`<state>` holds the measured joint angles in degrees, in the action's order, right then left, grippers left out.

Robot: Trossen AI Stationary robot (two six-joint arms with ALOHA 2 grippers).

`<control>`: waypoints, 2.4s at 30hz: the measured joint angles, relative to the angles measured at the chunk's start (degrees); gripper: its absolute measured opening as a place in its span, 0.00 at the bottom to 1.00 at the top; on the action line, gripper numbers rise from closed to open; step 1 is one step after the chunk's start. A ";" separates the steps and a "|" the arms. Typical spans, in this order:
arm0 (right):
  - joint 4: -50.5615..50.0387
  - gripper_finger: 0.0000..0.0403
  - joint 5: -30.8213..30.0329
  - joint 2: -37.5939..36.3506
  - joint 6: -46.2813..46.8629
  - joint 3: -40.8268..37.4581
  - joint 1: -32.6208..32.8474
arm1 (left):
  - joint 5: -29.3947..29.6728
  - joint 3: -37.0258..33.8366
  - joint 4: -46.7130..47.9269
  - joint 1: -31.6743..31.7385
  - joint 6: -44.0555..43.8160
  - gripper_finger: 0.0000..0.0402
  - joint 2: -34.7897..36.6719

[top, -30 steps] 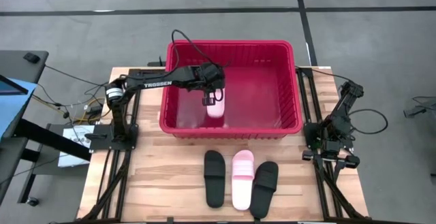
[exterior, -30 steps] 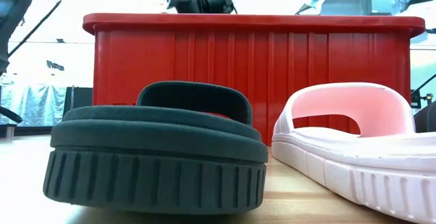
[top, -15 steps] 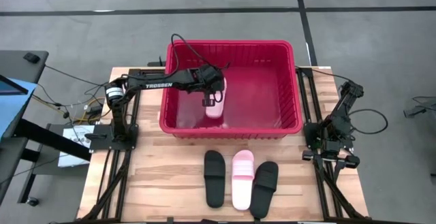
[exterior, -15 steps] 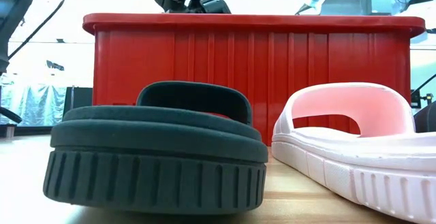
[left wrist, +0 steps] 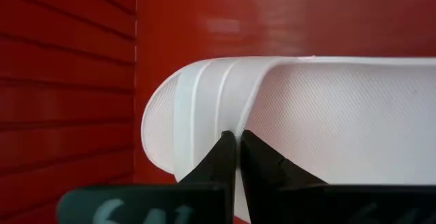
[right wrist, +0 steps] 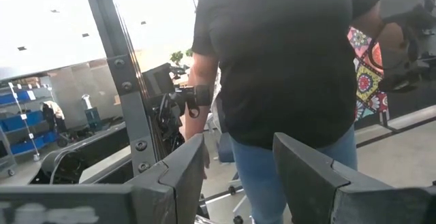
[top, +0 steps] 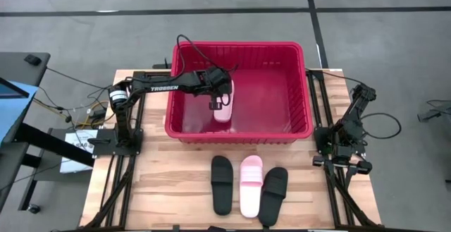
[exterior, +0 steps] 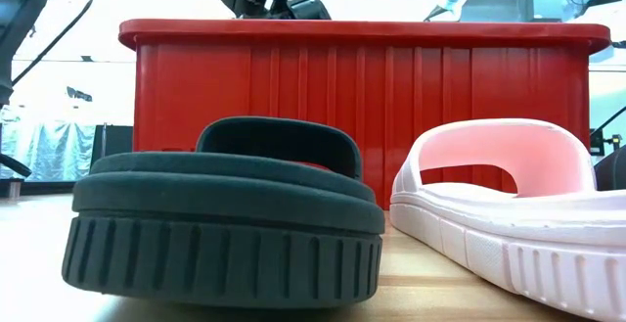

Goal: Pick and place slides into bin
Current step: Put the left pink slide into the red bin, then put the pink slide into the red bin

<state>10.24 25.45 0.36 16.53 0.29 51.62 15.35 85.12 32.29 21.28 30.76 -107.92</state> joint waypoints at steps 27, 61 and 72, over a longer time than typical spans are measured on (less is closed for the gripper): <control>0.00 0.41 0.00 0.00 0.00 0.00 0.01 | -4.51 0.04 1.99 0.61 -2.97 0.10 -1.88; 0.00 0.41 0.00 -0.02 0.00 0.01 0.02 | -7.48 35.43 33.61 0.46 -9.88 0.30 -0.86; 0.02 0.41 0.00 -0.01 -0.02 0.01 0.02 | -20.04 41.31 24.46 0.61 -16.85 0.30 13.12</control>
<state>10.26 25.45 0.34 16.51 0.30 51.64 -4.68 126.43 56.75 21.89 13.92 -94.80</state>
